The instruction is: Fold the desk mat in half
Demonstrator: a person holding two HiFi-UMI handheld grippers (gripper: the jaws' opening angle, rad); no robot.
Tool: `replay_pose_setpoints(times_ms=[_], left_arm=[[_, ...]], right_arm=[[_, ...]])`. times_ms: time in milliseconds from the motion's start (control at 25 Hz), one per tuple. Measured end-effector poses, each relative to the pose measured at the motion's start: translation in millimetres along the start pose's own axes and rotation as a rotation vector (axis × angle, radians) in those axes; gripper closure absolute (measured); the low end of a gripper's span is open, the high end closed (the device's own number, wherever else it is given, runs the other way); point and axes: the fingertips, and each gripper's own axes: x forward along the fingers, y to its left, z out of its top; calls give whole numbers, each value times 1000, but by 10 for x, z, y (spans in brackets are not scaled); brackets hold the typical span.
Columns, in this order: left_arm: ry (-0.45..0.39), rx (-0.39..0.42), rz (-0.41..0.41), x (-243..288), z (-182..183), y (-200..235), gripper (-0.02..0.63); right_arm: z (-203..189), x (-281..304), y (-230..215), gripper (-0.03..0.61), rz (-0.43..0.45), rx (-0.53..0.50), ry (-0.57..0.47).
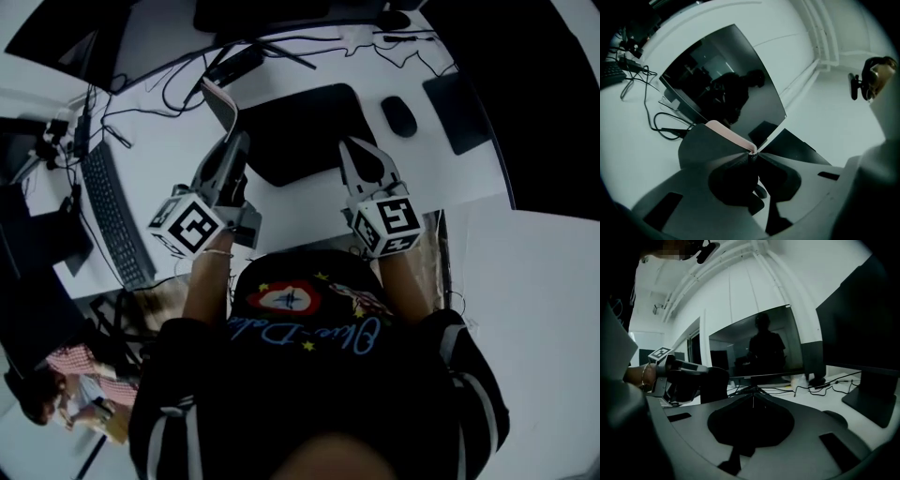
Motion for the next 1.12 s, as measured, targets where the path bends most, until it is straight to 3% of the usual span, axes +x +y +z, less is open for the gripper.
replay_pose_setpoints(times_ms=[480, 880, 1120], left_arm=[[168, 44, -145, 977, -548, -551, 572], [359, 178, -143, 1428, -1328, -677, 572], [461, 176, -131, 1509, -1761, -585, 572]], right_arm=[[90, -778, -531, 577, -209, 54, -62], [64, -1259, -809, 577, -328, 93, -94], [35, -1384, -874, 577, -359, 103, -96]])
